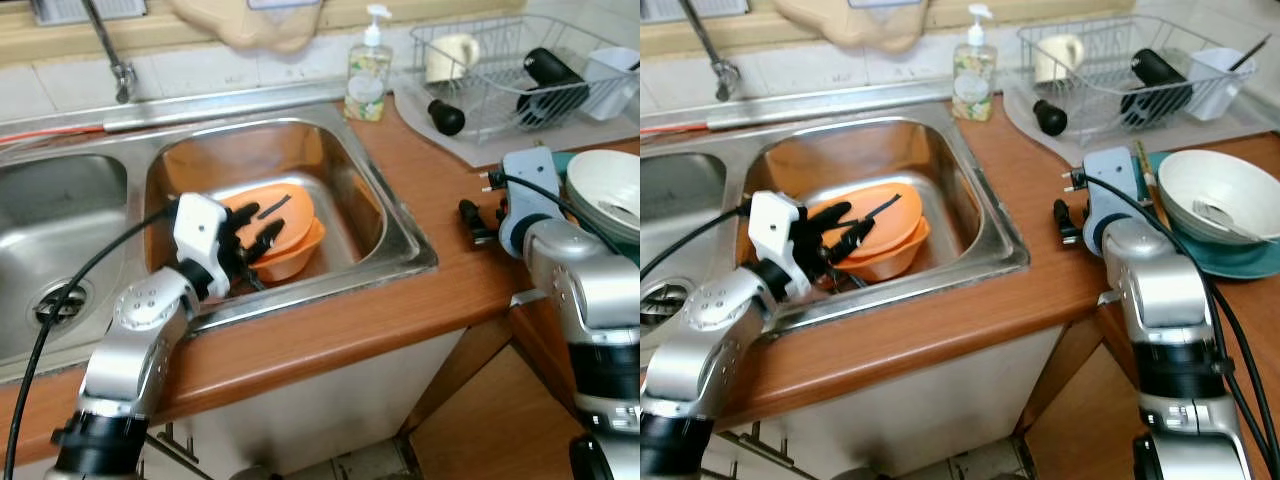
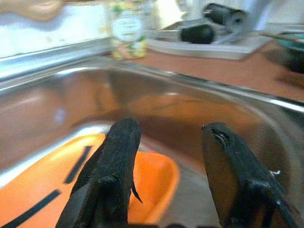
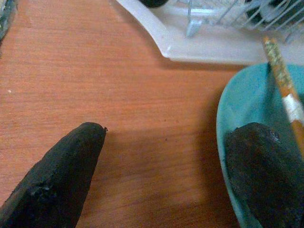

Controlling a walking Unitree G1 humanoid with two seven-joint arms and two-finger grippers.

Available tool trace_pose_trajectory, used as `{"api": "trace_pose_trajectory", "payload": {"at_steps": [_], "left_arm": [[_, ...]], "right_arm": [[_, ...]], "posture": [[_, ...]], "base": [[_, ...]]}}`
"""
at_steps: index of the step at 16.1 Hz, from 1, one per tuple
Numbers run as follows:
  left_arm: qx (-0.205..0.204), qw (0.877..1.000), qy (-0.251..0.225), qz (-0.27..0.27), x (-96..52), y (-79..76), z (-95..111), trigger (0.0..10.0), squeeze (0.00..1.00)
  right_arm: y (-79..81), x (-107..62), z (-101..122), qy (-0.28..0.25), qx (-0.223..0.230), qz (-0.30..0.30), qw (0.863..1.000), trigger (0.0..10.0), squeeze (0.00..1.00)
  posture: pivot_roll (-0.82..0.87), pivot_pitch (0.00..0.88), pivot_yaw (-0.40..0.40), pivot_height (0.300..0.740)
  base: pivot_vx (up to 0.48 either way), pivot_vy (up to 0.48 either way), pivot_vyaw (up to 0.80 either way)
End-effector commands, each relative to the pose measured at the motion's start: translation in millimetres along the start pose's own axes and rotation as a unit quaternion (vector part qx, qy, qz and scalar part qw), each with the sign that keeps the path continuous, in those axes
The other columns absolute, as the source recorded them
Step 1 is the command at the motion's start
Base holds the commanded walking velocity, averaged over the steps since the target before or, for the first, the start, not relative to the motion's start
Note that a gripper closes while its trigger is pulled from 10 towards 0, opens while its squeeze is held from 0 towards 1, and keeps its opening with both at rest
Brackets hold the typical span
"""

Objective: Kitchen organization

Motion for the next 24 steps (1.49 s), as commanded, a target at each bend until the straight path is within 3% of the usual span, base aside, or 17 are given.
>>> {"api": "trace_pose_trajectory", "payload": {"at_steps": [1,3,4,5,6,8,11,14,17,24], "left_arm": [[0.003,1.000,-0.007,-0.016,-0.3,-4.7,6,10.0,0.00],[0.002,1.000,-0.008,-0.019,-0.2,-6.1,7,10.0,0.00],[0.002,1.000,-0.008,-0.021,0.2,-6.6,8,10.0,0.00],[0.002,1.000,-0.009,-0.025,0.4,-7.8,9,10.0,0.00],[0.001,0.999,-0.010,-0.034,0.4,-10.3,10,10.0,0.00],[0.002,0.999,-0.011,-0.044,0.3,-13.2,11,10.0,0.00],[0.000,0.997,-0.010,-0.080,-3.4,-24.1,12,10.0,0.00],[0.001,0.995,-0.008,-0.095,-5.4,-28.8,12,10.0,0.00],[0.003,0.995,-0.008,-0.097,-6.8,-28.9,13,10.0,0.00],[0.009,0.994,0.000,-0.108,-10.1,-30.1,12,10.0,0.00]], "right_arm": [[0.2,2.9,3,0.006,0.025,0.017,1.000,10.0,1.00],[-5.6,7.7,5,0.010,0.038,0.011,0.999,10.0,1.00],[-8.9,10.7,6,0.014,0.044,0.008,0.999,10.0,0.93],[-11.2,12.5,5,0.023,0.045,0.005,0.999,10.0,0.35],[-14.9,15.0,4,0.030,0.051,-0.002,0.998,10.0,0.00],[-19.4,16.5,1,0.046,0.052,-0.011,0.998,10.0,0.00],[-10.8,15.2,-7,0.081,0.070,0.019,0.994,10.0,0.00],[14.8,4.5,-10,0.116,0.101,0.077,0.985,10.0,0.00],[29.3,-4.5,-10,0.125,0.101,0.103,0.982,10.0,0.00],[84.6,-30.5,-22,0.161,0.096,0.193,0.963,10.0,0.00]], "posture": [[-0.17,0.000,0.010,0.740],[-0.17,0.000,0.012,0.740],[-0.16,0.000,0.012,0.740],[-0.17,0.000,0.014,0.740],[-0.17,0.000,0.014,0.740],[-0.17,0.000,0.017,0.740],[-0.17,0.000,0.016,0.740],[-0.17,0.000,0.016,0.740],[-0.17,0.000,0.020,0.740],[-0.16,0.000,0.021,0.740]], "base": [[0.000,0.000,0.00],[0.000,0.000,0.00],[0.000,0.000,0.00],[0.000,0.000,0.00],[0.000,0.000,0.00],[0.000,0.000,0.00],[0.000,0.000,0.00],[0.000,0.000,0.00],[0.000,0.000,0.00],[0.000,0.000,0.00]]}}
Point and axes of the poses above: a point about 5 cm out from each wrist's last joint towards the gripper, its own x axis pointing out of the wrist towards the gripper, its own z axis along the axis of the wrist's last joint, y = z × x, the point moved 5 cm from there along x, pointing out of the wrist towards the gripper, and after that the axes turned 13 degrees about x, right-handed, at the moved point
